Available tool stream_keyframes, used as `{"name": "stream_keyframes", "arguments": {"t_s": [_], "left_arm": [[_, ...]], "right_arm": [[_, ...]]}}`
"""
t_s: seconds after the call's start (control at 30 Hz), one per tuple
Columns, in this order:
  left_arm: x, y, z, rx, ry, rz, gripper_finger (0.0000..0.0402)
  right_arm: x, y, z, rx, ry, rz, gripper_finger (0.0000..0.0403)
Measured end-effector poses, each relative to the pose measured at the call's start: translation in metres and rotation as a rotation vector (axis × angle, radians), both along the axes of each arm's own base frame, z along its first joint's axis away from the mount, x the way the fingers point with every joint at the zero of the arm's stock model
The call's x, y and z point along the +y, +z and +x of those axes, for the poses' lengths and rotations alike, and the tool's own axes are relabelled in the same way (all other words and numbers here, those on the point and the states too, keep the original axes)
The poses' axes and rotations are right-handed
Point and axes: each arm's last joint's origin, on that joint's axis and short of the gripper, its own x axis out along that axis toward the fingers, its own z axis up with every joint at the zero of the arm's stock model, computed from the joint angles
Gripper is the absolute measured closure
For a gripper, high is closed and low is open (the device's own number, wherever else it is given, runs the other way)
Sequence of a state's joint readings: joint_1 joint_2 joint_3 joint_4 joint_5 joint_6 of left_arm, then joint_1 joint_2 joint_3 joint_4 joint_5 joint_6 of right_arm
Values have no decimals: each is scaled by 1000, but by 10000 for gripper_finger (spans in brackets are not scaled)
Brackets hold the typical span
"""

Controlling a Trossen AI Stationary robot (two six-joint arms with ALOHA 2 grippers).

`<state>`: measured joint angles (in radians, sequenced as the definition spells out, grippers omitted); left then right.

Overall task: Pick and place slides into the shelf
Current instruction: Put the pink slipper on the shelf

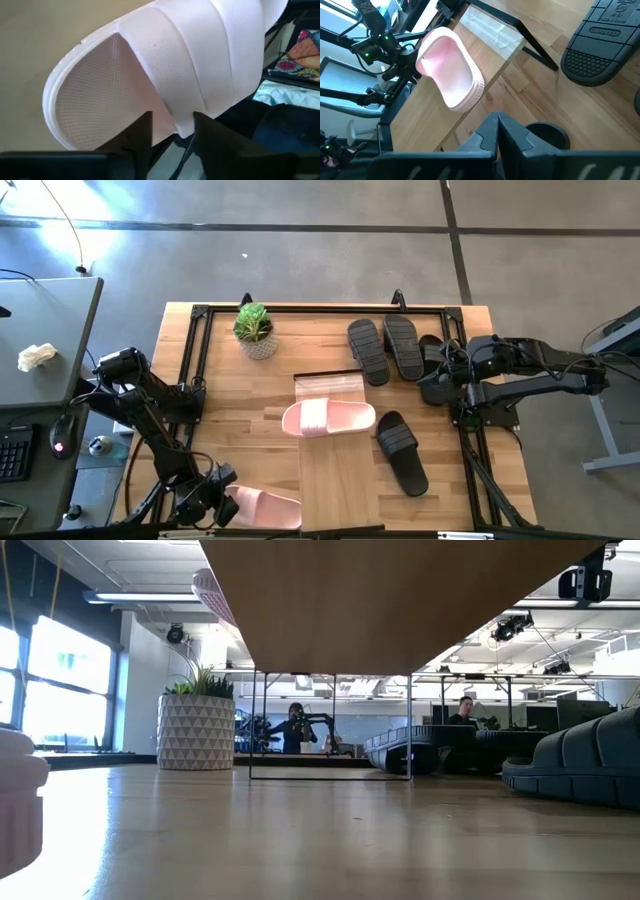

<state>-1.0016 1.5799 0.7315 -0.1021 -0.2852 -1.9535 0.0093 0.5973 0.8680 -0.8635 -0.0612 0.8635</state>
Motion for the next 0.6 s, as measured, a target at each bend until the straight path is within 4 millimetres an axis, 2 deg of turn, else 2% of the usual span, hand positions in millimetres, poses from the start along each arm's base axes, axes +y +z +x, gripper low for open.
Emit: {"name": "stream_keyframes", "arguments": {"t_s": [0.17, 0.3, 0.43, 0.6], "left_arm": [[0, 0, 1, -14, 26, 0, 199], [1, 1, 3, -88, 60, 6, 165], [2, -7, 3, -206, 73, -78, 154], [11, -19, -2, -226, 83, -107, 154]], "right_arm": [[0, 0, 0, 0, 0, 0, 402], [0, 0, 0, 0, 0, 0, 402], [0, 0, 0, 0, 0, 0, 402], [0, 1, 1, -12, -4, 6, 402]]}}
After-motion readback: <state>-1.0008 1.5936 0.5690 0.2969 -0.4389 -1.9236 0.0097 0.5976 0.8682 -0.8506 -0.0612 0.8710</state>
